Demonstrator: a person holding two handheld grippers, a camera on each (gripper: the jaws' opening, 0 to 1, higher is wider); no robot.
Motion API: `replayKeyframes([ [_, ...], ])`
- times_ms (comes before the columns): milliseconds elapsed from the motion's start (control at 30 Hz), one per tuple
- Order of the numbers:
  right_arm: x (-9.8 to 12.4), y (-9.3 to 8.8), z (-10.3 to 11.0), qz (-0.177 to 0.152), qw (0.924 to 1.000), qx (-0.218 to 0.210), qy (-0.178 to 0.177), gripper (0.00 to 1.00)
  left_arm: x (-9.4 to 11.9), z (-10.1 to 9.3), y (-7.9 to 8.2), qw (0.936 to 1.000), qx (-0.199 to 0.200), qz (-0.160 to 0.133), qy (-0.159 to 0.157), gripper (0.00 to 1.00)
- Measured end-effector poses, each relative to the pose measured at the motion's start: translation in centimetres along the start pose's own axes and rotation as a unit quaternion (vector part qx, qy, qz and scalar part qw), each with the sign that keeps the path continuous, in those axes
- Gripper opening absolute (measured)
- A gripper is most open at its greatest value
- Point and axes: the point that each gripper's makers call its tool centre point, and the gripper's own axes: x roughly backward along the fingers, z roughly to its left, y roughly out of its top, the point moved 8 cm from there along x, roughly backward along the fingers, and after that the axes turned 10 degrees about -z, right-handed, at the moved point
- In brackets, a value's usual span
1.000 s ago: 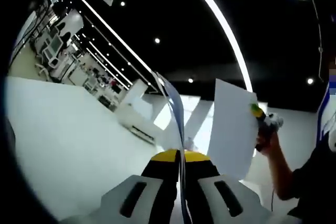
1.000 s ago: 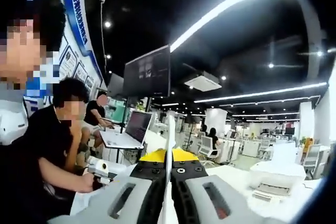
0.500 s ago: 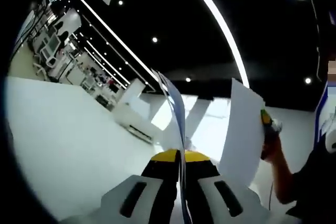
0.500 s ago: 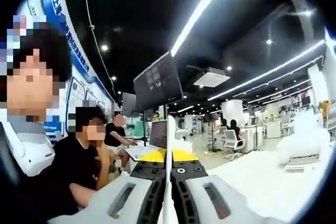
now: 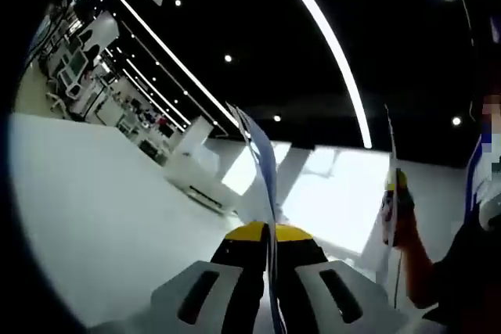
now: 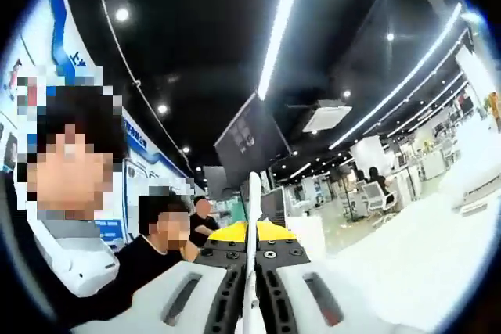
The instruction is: Organize the stack of printing papers by aligning and flattening the scattered papers on the table
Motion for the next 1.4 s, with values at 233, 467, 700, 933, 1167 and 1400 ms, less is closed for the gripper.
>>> replayKeyframes([
  [233,0.4,-5.2,-9.0,0.014,0.9925,-0.097,-0.074,0.00,0.0,-0.1,0.0,1.0000,0.003,-0.001,-0.006,0.06],
  [467,0.7,-7.0,-13.4,0.008,0.9895,-0.090,-0.113,0.00,0.0,-0.3,-0.1,0.9999,0.007,-0.001,-0.010,0.06],
  [700,0.1,-6.9,-14.1,0.011,0.9914,-0.060,-0.116,0.00,-0.1,-1.0,-0.4,0.9999,0.010,0.000,-0.012,0.06],
  [933,-0.4,-7.2,-13.7,0.019,0.9922,-0.042,-0.116,0.00,-0.1,-1.2,-0.6,0.9997,0.017,-0.001,-0.016,0.06],
  [1167,-0.5,-7.7,-13.9,0.025,0.9914,-0.039,-0.122,0.00,-0.1,-1.5,-0.7,0.9997,0.018,-0.002,-0.017,0.06],
  [1400,-0.6,-8.1,-14.2,0.027,0.9906,-0.039,-0.128,0.00,-0.1,-1.8,-0.8,0.9995,0.023,-0.001,-0.019,0.07],
])
